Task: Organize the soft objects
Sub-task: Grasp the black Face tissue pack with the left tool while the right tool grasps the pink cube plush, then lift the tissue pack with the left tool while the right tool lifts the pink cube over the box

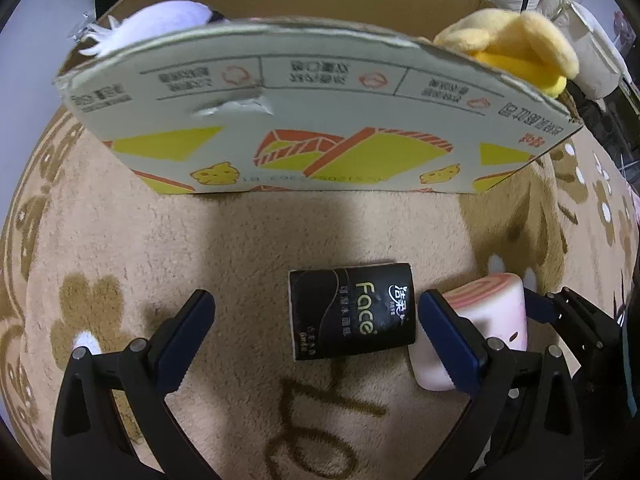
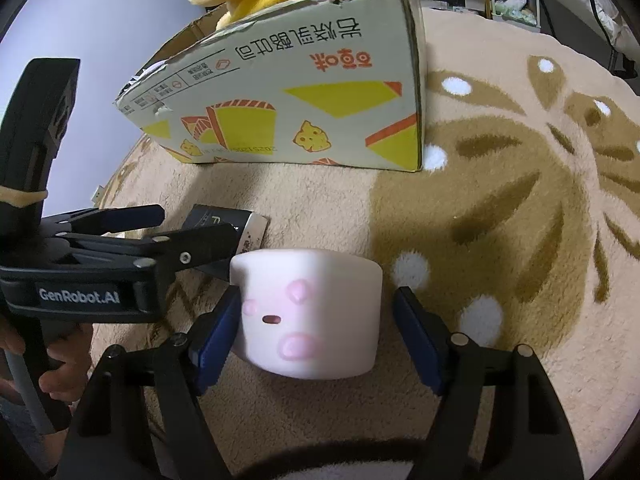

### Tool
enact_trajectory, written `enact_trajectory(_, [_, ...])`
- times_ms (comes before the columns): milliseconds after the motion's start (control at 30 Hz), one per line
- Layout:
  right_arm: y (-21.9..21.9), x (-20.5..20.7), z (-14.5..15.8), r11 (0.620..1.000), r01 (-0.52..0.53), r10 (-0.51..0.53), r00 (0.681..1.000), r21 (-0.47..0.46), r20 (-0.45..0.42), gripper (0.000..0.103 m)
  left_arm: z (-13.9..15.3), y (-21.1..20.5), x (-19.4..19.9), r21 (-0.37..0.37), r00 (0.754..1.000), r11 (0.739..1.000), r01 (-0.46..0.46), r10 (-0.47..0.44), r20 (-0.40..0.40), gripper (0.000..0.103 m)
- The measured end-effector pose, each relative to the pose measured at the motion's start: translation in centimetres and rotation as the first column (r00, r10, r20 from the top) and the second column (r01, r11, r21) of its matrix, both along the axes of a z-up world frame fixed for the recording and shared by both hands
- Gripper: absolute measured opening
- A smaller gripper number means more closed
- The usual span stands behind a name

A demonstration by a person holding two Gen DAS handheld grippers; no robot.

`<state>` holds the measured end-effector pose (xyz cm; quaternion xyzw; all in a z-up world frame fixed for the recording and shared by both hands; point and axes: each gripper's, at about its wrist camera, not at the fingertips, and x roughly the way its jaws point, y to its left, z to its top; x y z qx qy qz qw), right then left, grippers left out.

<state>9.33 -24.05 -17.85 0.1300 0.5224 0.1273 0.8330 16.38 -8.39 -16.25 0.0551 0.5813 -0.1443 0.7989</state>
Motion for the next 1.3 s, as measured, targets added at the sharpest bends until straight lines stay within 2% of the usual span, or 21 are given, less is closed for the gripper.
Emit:
enact_trajectory(400, [0.0,0.3,-0.3,1.000,-0.005,0.005,1.000,0.004,-0.002,0.080,-1.5,-0.1,1.1,-0.007,0.999,1.000,-0.024,0.024,-0.041,0.101])
enact_trajectory(600, [0.6,0.5,-0.2,1.000,-0.011,0.011,1.000,-0.007,-0.001,0.080,-2.3,0.1,1.6,0.018,0.998,0.999,-0.040,0.040,-0.043,0.101])
enact_trajectory(667, [0.9,0.5,-0.1,1.000,-0.020,0.020,1.000,-0.006,0.008,0.076,-2.3,0.2,1.7,0.022,0.998,0.999,-0.041,0.042,-0.044,0.101])
enact_trajectory(700, [1.0,0.5,0.1,1.000,-0.030,0.030,0.999,0.000,0.011,0.069,-2.6,-0.1,1.6,0.023,0.998,0.999,-0.043,0.044,-0.045,0.101])
enact_trajectory(867, [1.7,0.5,0.6,0.998,-0.050,0.051,0.998,-0.023,0.037,0.063,-3.5,0.2,1.5,0.062,0.997,0.996,-0.063,0.065,-0.038,0.100])
enact_trajectory(1067, [1.3,0.7,0.9,0.999,-0.034,0.034,0.999,-0.003,0.040,0.060,-4.0,0.8,1.3,0.086,0.996,0.993,-0.079,0.082,-0.031,0.087])
enact_trajectory(1167, [1.1,0.8,1.0,1.000,-0.026,0.026,0.999,0.006,0.041,0.060,-3.9,1.3,1.3,0.085,0.995,0.991,-0.101,0.103,-0.017,0.076])
enact_trajectory(1233, [1.0,0.7,1.1,1.000,-0.025,0.025,0.999,0.001,0.046,0.060,-3.7,1.6,1.2,0.081,0.993,0.990,-0.115,0.116,-0.008,0.064])
enact_trajectory(1300, [0.8,0.5,1.6,0.999,-0.014,0.017,0.997,-0.037,0.076,0.057,-3.6,2.2,1.1,0.072,0.993,0.990,-0.121,0.121,-0.002,0.063])
